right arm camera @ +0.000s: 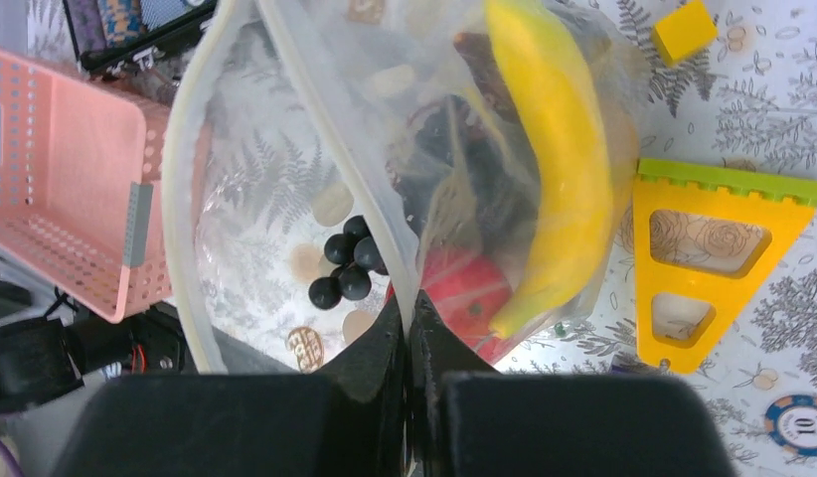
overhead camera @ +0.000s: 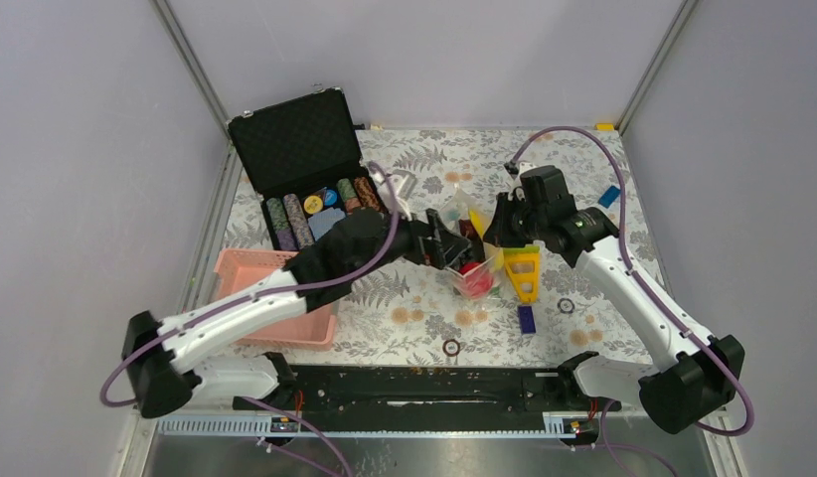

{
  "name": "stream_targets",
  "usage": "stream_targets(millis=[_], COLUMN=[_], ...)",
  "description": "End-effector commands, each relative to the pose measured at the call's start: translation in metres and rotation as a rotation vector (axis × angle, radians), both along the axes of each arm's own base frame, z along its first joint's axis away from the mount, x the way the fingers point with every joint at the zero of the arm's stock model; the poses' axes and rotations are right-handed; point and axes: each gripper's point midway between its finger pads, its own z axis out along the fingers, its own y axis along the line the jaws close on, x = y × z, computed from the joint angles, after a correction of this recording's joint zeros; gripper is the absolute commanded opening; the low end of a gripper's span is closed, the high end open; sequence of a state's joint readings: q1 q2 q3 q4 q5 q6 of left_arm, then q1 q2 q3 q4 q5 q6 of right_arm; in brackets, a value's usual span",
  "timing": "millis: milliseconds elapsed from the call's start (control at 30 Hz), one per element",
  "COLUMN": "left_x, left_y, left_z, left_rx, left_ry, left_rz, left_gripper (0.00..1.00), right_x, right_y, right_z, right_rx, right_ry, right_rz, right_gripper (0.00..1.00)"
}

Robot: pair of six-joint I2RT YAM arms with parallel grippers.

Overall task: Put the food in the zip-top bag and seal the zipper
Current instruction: Place the fake fruit in the zipper food storage bag, then adjust the zipper food storage bag at the center of the board.

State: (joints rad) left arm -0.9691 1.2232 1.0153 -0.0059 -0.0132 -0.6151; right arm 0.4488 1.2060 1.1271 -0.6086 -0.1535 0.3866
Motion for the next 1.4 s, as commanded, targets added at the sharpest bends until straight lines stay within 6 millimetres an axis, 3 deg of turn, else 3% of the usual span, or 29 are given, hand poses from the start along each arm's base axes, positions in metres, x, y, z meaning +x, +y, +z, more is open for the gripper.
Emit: stream_targets(millis=[0,133,300,500,600,767,1000,1067,1200,1367], left_x=[-0.004,-0.002,-0.014,-0.024,-0.024,-0.038,-0.047,-0.047,-0.062,-0.061], left_y=[0.037,0.09,0.146,0.176,0.169,0.131,0.092,0.083,0.059,0.046], left_z=[0.028,-0.01,-0.041,-0.063,-0.064,-0.07,-0.075,-0.072,-0.064,-0.063], left_rx=[-0.042,0.083,0.159,0.186,0.194,0.225,0.261,0.26,0.213,0.233], left_ry=[-0.099,-0.041,0.022,0.047,0.002,-0.055,-0.14,-0.167,-0.217,-0.267], left_rz=[0.089,0.27,0.416,0.48,0.425,0.181,-0.046,-0.086,-0.223,-0.266], left_gripper=[0.99,0.99,0.99,0.99,0.99,0.99,0.99,0.99,0.99,0.99], right_x=[0.004,0.006,0.001,-0.014,-0.025,-0.049,-0.066,-0.065,-0.041,-0.035], right_y=[0.01,0.016,0.031,0.047,0.055,0.054,0.049,0.052,0.062,0.068], right_z=[0.037,0.054,0.074,0.091,0.097,0.088,0.081,0.08,0.07,0.051], right_rx=[0.038,0.024,0.04,0.055,0.072,0.06,0.079,0.098,0.103,0.129], right_ry=[-0.095,-0.141,-0.186,-0.253,-0.28,-0.307,-0.278,-0.248,-0.178,-0.103], right_rz=[0.101,0.19,0.366,0.64,0.805,1.095,1.311,1.31,1.189,1.169], right_gripper=[0.0,0.0,0.0,0.0,0.0,0.0,0.0,0.0,0.0,0.0])
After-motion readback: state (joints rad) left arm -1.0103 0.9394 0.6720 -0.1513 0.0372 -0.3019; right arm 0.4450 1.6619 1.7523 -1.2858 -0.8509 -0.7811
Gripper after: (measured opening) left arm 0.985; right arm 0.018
